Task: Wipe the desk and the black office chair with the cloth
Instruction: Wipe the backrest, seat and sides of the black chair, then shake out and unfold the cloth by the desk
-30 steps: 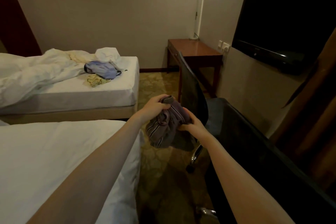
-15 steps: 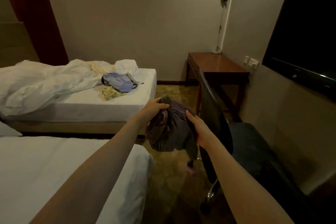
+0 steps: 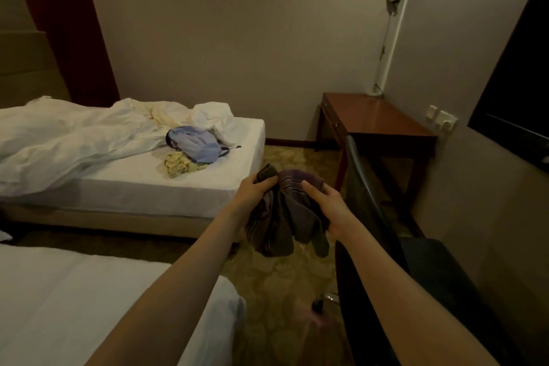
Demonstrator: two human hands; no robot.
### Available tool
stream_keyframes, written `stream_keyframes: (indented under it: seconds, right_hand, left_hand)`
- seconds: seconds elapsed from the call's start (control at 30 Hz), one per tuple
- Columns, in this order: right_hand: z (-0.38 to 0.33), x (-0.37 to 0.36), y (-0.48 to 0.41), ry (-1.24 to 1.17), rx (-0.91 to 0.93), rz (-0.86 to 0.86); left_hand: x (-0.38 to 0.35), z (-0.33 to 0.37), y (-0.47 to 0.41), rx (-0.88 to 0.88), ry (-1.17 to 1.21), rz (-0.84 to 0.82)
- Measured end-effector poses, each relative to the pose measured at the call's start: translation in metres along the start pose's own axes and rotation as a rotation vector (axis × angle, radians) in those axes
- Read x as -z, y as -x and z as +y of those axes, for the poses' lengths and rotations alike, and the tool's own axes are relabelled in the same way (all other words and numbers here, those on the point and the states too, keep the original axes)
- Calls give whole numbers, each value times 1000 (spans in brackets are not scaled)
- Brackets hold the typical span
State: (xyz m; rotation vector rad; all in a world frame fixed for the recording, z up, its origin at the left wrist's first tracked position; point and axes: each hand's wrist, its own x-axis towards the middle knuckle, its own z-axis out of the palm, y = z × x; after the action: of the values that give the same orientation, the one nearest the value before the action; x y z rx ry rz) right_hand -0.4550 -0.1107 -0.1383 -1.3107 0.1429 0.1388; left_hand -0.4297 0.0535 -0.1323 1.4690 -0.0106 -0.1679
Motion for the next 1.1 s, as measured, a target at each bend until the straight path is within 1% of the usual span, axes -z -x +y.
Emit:
stream_keyframes:
  seconds: [0.1, 0.17, 0.2, 0.27, 0.37, 0.43, 0.53, 0.57, 0.67, 0.77, 0.87, 0.93, 1.0, 1.1]
  right_hand:
    - [-13, 0, -47, 120, 71, -59]
    - [-19, -7, -82, 191, 122, -9]
    - [-21, -9, -100, 169, 124, 39]
    - [-29, -12, -139, 52, 109, 94]
    - [-43, -6, -193, -112, 180, 53]
    - [-54, 1, -221, -227, 210, 46]
    - [-62, 13, -258, -338, 143, 60]
    - [-63, 18, -272, -314, 116, 53]
    - [-69, 31, -312, -133, 35, 65]
    - [-79, 47, -354, -93, -17, 31]
    - [-93, 58, -389, 175, -59, -10]
    - [-103, 64, -414, 338, 7, -35]
    - [-118, 73, -446, 469, 84, -103]
    - [-135, 79, -481, 541, 102, -181]
  left_hand:
    - [1, 2, -53, -14, 7, -1]
    - [4, 7, -89, -31, -34, -34]
    - [6, 9, -104, -32, -35, -42]
    - [12, 20, -141, -23, -1, -30]
    - [25, 37, -194, 39, 143, 47]
    - [32, 45, -218, 62, 251, 59]
    - [37, 47, -258, 66, 313, 65]
    - [36, 47, -270, 66, 318, 70]
    - [33, 49, -308, 61, 303, 58]
    - [20, 55, -347, 43, 258, 45]
    - [9, 57, -391, 33, 260, 53]
    - [2, 61, -420, 26, 221, 51]
    - [-6, 69, -453, 2, 182, 33]
    - [-14, 82, -497, -26, 125, 4]
